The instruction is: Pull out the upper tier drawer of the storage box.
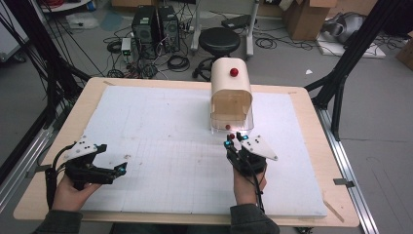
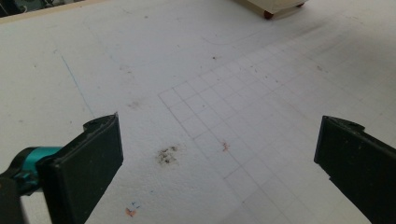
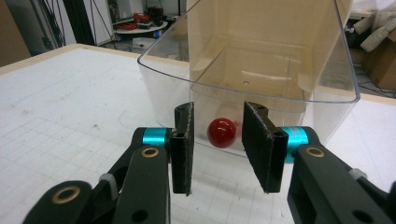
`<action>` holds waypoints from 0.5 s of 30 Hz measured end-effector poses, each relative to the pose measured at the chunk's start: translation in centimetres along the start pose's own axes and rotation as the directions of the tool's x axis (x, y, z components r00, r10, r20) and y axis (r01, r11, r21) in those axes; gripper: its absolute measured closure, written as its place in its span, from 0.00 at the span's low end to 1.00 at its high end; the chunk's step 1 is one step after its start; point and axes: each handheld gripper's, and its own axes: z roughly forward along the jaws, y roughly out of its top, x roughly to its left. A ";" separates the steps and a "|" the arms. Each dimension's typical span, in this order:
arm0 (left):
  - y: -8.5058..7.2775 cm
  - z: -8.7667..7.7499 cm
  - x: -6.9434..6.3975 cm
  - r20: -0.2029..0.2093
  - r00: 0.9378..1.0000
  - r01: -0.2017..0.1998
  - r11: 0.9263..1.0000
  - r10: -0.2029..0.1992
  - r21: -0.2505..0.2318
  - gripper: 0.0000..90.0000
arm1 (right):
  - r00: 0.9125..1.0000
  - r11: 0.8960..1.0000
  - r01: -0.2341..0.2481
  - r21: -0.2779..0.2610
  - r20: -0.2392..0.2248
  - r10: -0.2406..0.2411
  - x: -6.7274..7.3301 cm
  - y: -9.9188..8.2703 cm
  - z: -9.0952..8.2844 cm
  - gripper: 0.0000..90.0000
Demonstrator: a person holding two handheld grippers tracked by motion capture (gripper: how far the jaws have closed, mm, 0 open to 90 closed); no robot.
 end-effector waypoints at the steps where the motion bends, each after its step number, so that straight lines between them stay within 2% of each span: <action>1: 0.0 0.0 0.0 0.000 1.000 0.002 1.000 -0.002 -0.002 0.02 | 1.000 1.000 -0.004 -0.001 0.000 0.004 0.0 0.0 0.0 0.70; 15: 0.0 0.0 -0.1 0.001 1.000 0.003 1.000 -0.003 -0.002 0.02 | 1.000 1.000 0.001 -0.001 -0.011 -0.002 0.0 -0.3 -0.4 0.67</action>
